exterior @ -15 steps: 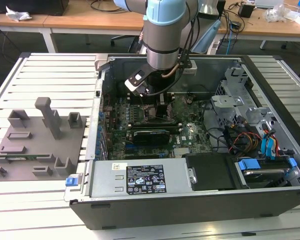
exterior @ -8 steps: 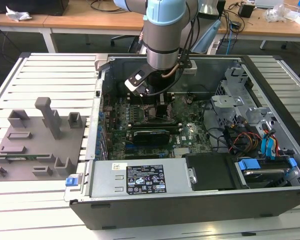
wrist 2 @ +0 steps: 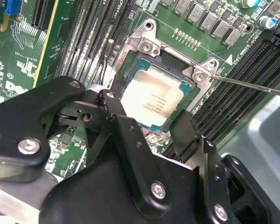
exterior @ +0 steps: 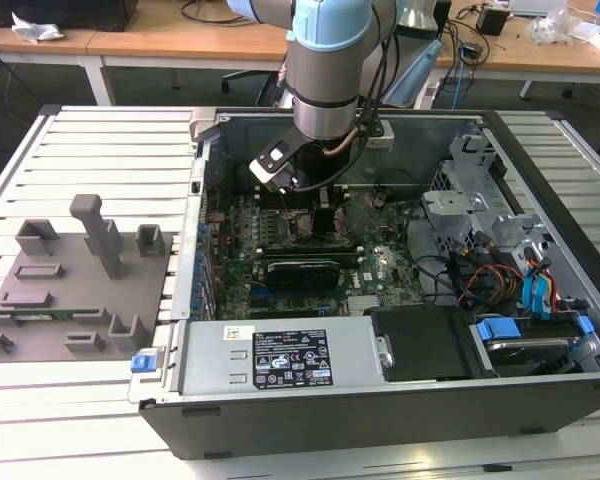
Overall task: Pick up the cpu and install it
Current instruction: 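Place the cpu into insertion slot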
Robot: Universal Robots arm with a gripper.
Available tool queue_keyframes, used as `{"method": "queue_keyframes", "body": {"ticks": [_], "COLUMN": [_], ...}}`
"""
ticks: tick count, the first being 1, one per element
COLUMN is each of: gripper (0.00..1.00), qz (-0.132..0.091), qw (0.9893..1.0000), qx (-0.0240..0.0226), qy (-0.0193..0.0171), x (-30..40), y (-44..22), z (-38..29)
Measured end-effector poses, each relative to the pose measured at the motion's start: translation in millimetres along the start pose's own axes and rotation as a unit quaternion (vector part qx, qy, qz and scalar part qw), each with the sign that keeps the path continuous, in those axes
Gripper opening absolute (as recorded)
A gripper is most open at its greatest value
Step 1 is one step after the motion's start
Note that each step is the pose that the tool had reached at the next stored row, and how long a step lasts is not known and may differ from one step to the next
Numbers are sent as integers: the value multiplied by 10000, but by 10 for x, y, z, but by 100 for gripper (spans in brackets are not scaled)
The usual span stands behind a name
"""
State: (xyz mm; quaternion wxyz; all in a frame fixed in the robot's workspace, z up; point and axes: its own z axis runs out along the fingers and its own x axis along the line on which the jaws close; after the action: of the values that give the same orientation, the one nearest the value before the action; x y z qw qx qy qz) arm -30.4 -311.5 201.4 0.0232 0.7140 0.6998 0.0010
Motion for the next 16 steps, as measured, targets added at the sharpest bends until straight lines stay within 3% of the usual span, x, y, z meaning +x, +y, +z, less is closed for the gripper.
{"method": "queue_keyframes", "body": {"ticks": [2,3,4,5,16], "gripper": [66,58,11,11,11], "qz": [0,0,0,1,1], "qw": [10000,10000,10000,10000,10000], "qx": [-1,-1,-1,2,0], "qy": [1,2,2,17,35], "x": [0,0,0,-3,-1], "y": [1,1,1,0,0], "z": [-23,-29,-30,-20,-7]}}
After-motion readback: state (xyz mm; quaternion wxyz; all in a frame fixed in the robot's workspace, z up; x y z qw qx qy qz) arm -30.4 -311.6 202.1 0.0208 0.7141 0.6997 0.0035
